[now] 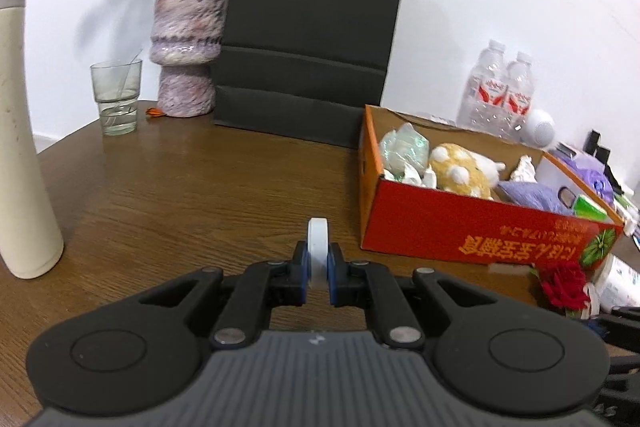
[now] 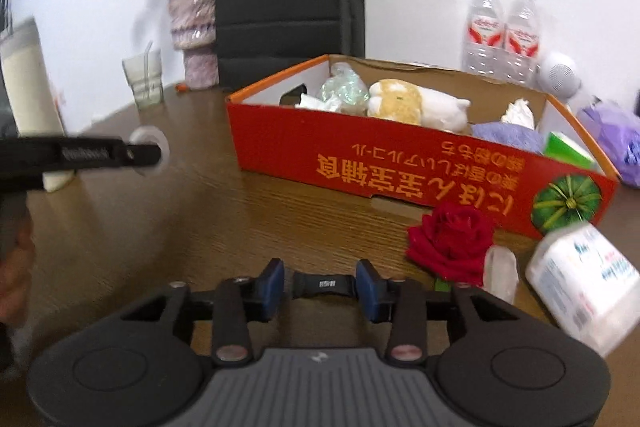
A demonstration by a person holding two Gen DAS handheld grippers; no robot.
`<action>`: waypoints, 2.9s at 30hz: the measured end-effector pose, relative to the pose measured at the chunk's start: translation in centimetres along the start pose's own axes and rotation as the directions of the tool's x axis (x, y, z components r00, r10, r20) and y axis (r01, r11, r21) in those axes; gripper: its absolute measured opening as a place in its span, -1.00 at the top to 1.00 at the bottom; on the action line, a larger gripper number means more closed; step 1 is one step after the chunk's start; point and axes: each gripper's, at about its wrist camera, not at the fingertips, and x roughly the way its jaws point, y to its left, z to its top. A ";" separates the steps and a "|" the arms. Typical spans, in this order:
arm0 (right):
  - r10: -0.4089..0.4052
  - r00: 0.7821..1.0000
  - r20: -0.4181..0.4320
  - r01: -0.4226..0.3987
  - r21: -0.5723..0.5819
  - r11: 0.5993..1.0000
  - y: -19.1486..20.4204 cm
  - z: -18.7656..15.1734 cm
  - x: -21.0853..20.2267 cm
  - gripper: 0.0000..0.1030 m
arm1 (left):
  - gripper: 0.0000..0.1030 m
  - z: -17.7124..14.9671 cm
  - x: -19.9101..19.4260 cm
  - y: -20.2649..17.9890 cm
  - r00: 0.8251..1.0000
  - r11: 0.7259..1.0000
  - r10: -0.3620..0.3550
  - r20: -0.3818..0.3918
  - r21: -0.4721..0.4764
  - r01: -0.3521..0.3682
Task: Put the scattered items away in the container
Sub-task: 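Grasp the small black item with right gripper while left holds the disc, then carry the white disc and black item up over the box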
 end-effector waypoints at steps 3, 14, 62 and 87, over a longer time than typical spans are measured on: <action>0.003 1.000 -0.004 -0.003 0.002 1.000 0.0 -0.5 0.2 0.17 | 0.81 -0.1 0.2 0.0 1.000 1.000 -0.001 -0.010 0.002 0.001; -0.079 0.997 -0.002 0.079 -0.013 0.997 0.6 -0.3 1.0 0.39 | 0.81 -0.4 0.5 -0.1 1.000 1.000 0.006 -0.025 0.026 -0.006; 0.014 1.000 0.001 -0.014 0.066 0.998 2.5 -3.5 -3.3 0.51 | 0.80 -8.1 -13.5 -1.5 0.999 0.997 0.051 -0.006 -0.052 -0.051; -0.198 0.937 0.288 0.166 0.133 0.977 0.4 -12.4 -21.2 0.80 | 0.80 -12.8 -21.5 -12.7 0.973 0.986 -0.079 0.215 0.160 0.045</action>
